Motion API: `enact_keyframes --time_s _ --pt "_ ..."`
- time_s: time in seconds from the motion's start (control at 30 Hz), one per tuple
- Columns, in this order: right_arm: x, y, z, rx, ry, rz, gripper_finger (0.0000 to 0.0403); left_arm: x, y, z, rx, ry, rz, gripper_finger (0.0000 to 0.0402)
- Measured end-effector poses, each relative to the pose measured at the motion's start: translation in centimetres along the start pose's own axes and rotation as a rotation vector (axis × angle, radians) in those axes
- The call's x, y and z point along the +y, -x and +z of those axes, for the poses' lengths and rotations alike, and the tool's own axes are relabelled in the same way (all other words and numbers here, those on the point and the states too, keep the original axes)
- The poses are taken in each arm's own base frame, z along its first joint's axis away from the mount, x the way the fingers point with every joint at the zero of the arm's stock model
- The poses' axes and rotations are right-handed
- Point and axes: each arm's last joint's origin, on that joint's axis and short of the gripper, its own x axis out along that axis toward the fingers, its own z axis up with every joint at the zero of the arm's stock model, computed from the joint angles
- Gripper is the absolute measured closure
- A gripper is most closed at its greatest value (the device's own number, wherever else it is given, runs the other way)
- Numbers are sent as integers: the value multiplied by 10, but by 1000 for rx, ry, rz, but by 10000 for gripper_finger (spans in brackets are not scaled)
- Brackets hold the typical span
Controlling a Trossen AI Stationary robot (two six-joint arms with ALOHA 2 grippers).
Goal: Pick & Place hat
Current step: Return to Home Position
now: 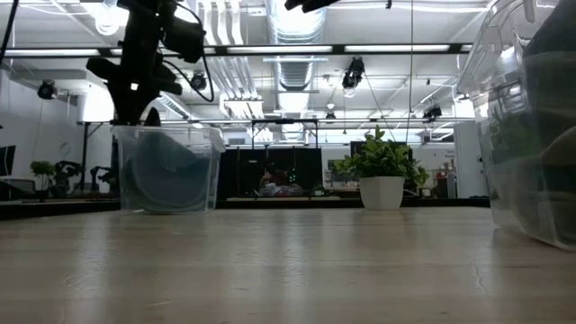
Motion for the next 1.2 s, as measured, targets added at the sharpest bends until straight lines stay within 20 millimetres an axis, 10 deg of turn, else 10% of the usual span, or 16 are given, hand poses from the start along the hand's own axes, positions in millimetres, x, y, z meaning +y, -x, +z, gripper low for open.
enact_keyframes --time_s 0.5,0.9,1.2 --pt "0 0 -3 27 -51 0 126 30 62 -47 -343 -79 -298 294" --pt "5 -1 -3 25 6 255 375 34 98 -103 -733 -185 -798 317" --pt "10 -1 3 -74 1 405 395 -2 87 -130 -896 -341 -888 399"
